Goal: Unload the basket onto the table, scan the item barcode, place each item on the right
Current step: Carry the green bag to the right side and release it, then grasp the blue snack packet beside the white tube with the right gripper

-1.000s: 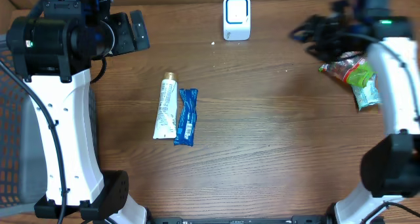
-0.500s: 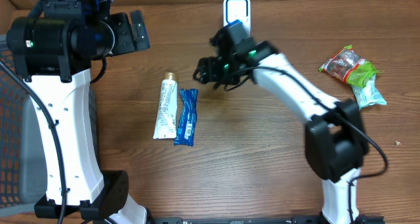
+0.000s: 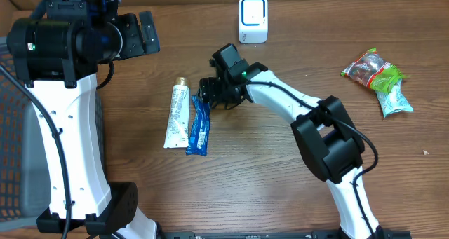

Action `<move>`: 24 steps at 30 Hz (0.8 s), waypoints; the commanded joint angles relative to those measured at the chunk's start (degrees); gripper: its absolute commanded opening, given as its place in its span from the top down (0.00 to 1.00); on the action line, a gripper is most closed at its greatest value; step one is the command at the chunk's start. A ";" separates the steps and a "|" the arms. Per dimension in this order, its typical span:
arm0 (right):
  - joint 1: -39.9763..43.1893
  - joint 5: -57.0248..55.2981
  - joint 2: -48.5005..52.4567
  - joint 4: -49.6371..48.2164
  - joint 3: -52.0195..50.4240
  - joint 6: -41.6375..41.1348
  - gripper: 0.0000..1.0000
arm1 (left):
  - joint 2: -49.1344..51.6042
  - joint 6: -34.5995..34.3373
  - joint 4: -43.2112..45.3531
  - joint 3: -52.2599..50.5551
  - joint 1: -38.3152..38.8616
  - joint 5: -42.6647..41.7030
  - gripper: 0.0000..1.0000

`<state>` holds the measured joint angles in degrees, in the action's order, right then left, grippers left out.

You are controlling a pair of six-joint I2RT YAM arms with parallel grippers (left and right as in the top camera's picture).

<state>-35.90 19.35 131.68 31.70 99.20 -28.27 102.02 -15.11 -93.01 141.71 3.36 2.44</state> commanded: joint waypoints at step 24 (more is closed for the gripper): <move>-2.16 -8.90 2.23 4.46 1.68 -12.48 0.96 | -0.09 -0.76 0.22 -0.15 0.04 0.55 0.00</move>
<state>-39.33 13.21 132.29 33.10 100.03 -39.86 102.02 -15.09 -93.01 141.71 3.36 2.44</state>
